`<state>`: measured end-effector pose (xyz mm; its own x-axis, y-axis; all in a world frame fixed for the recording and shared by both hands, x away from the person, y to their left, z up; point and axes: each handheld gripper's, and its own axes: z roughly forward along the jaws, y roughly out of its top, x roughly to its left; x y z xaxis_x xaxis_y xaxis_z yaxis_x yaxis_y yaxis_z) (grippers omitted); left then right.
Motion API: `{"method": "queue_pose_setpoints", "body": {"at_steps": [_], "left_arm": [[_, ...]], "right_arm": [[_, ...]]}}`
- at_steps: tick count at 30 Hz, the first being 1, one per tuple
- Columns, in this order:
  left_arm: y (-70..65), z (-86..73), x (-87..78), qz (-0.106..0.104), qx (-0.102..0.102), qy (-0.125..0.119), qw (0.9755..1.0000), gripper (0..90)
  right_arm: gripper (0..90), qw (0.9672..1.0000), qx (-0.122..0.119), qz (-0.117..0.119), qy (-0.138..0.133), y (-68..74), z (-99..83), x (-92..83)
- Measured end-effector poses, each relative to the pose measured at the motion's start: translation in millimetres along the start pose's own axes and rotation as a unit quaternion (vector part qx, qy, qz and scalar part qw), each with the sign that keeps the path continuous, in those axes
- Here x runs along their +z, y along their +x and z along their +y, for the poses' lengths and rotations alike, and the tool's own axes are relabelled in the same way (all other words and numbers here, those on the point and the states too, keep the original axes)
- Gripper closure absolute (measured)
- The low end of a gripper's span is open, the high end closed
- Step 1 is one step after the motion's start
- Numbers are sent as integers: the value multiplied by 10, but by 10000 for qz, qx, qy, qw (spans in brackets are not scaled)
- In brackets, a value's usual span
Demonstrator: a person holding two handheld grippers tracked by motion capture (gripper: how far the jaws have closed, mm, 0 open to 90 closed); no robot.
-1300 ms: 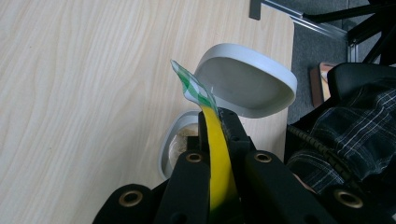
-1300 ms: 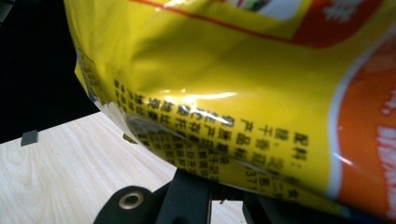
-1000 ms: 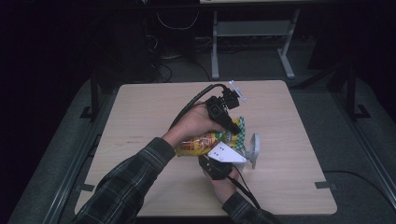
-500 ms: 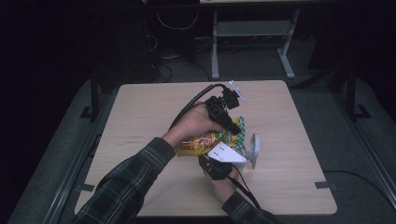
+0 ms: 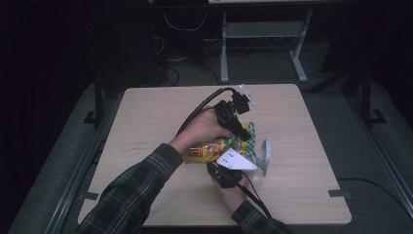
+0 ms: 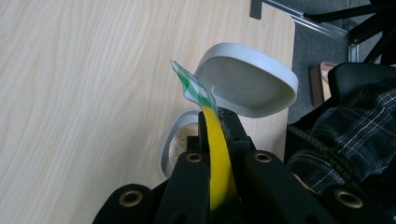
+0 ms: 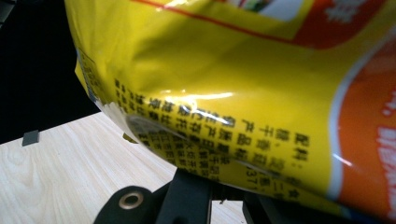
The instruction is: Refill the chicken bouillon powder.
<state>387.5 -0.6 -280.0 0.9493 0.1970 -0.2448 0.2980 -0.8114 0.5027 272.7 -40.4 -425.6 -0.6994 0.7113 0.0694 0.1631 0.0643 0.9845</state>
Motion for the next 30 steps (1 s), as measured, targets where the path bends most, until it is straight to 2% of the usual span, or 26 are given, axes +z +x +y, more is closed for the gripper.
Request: {"method": "queue_pose_setpoints", "body": {"at_steps": [24,30], "left_arm": [[-14,35,7,54,-5,58,10000,900],[-18,52,9,124,-9,70,9999,900]], "right_arm": [[900,10000,49,30,-54,-13,9,-8],[900,9999,87,36,-70,-19,16,-10]]}}
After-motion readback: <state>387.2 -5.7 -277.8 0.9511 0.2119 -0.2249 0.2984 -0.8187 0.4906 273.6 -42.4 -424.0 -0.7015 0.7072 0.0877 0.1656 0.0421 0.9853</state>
